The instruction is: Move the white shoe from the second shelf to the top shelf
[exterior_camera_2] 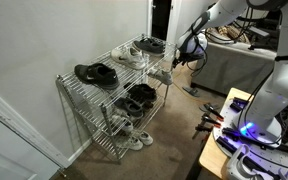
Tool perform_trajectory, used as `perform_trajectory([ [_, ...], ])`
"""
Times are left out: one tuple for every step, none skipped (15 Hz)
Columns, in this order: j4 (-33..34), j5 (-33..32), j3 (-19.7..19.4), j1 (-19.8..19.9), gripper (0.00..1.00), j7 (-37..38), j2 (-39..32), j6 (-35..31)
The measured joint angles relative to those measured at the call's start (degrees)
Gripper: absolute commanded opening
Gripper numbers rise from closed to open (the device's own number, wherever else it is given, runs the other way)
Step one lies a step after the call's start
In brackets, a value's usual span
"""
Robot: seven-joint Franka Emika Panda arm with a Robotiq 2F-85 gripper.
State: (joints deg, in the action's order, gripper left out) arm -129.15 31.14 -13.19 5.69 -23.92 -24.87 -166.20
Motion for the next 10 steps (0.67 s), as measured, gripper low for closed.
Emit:
perform_trajectory([
  [0.7,1.2,1.0,0.5,1.0,0.0,-1.5,-1.0],
  [1.8,2.2,2.0,1.2,1.0,0.0,-3.2,-1.7],
  [3.1,3.3,3.0,2.0,1.0,0.0,-4.9,-2.7],
  [4.6,4.4,4.3,3.2,1.0,0.0,-6.6,-3.9],
  [6.2,5.5,5.8,4.6,1.0,0.0,-8.3,-5.4],
  [7.9,6.2,7.3,6.2,1.0,0.0,-10.0,-6.8],
  [9.7,6.8,8.7,7.8,1.0,0.0,-11.6,-8.0],
  [11.5,6.9,9.9,9.2,1.0,0.0,-13.4,-8.8],
  [13.2,7.0,10.7,10.4,1.0,0.0,-15.0,-9.5],
  [14.7,7.0,11.3,11.2,1.0,0.0,-16.6,-10.0],
])
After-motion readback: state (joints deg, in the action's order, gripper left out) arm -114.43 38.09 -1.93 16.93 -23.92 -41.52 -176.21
